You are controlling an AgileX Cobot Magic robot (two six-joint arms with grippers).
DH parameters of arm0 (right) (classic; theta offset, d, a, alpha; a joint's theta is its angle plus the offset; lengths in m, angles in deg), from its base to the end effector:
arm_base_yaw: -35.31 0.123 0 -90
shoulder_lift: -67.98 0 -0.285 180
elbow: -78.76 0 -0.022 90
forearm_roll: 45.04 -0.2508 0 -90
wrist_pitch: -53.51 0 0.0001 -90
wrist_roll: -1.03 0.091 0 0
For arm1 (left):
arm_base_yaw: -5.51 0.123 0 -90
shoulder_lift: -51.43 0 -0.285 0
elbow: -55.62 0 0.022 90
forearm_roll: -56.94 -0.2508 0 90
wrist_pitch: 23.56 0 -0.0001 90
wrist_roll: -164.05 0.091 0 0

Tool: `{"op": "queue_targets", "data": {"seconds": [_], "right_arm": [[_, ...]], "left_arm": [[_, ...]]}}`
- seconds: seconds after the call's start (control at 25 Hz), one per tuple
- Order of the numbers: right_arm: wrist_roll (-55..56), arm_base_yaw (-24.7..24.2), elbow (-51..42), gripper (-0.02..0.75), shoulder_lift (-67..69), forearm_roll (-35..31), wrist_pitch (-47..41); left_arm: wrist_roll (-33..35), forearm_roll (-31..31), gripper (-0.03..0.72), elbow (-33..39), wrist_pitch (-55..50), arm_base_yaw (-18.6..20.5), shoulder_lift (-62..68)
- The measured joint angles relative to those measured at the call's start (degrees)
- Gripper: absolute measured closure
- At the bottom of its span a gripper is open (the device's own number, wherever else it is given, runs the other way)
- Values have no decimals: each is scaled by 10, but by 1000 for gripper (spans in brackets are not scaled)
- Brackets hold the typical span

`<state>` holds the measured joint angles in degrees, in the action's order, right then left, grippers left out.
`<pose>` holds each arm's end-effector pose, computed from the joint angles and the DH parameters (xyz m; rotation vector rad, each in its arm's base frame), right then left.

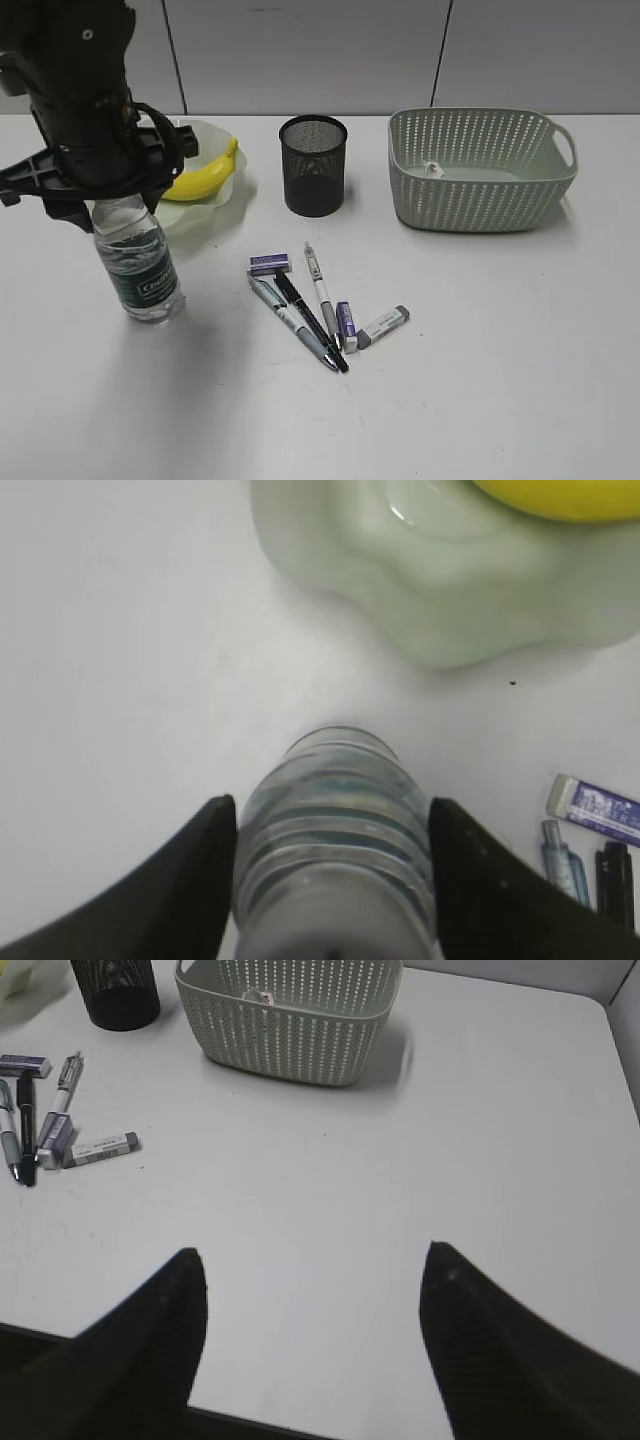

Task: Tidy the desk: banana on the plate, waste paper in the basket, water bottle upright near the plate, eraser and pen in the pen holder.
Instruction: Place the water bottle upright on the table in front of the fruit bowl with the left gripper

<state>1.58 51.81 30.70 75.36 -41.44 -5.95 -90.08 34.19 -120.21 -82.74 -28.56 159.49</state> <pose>-0.0045 -0.0065 0.2817 -0.2757 1.9867 0.1159 0.3024 -0.1680 0.2351 -0.7100 2.6719 0.1239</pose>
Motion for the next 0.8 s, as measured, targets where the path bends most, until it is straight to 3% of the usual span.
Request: {"op": "queue_targets", "data": {"seconds": [0.36, 0.8], "right_arm": [[0, 0, 0, 210, 0, 0, 0], [0, 0, 0, 218, 0, 0, 0]], "left_arm": [[0, -26, 261, 0, 1, 0, 0], [0, -6, 263, 0, -8, 0, 1]]}}
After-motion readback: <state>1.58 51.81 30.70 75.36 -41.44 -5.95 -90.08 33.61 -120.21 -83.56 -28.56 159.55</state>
